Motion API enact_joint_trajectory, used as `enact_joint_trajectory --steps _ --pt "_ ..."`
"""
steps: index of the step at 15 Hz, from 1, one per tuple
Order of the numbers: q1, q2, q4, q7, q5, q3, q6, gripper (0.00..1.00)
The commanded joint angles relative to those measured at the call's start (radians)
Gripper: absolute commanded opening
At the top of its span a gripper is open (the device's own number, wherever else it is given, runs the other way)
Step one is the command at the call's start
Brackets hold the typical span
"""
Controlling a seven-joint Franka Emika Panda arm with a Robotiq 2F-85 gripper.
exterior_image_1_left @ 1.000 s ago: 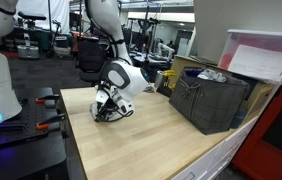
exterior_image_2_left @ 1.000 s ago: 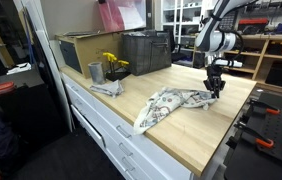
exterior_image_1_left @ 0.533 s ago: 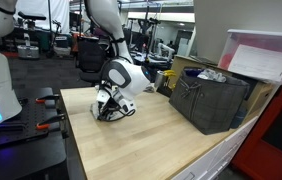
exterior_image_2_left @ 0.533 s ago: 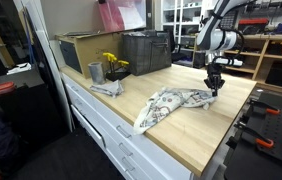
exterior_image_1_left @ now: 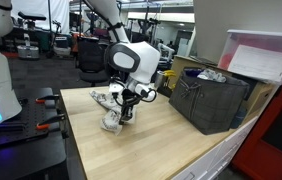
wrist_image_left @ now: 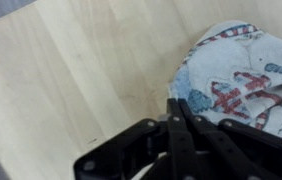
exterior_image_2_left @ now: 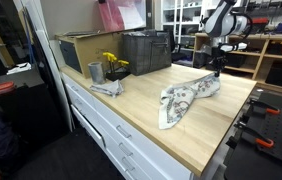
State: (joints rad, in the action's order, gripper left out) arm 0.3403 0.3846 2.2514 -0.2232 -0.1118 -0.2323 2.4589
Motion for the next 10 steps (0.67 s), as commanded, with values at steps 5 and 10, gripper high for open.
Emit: enact_joint_trajectory --steps 5,10 --pt "-0.195 -0.022 0.069 0.401 0.539 -0.264 0.293 0.01" --pt "-0.377 -0.028 0.114 0.713 0.837 -0.446 0.371 0.42"
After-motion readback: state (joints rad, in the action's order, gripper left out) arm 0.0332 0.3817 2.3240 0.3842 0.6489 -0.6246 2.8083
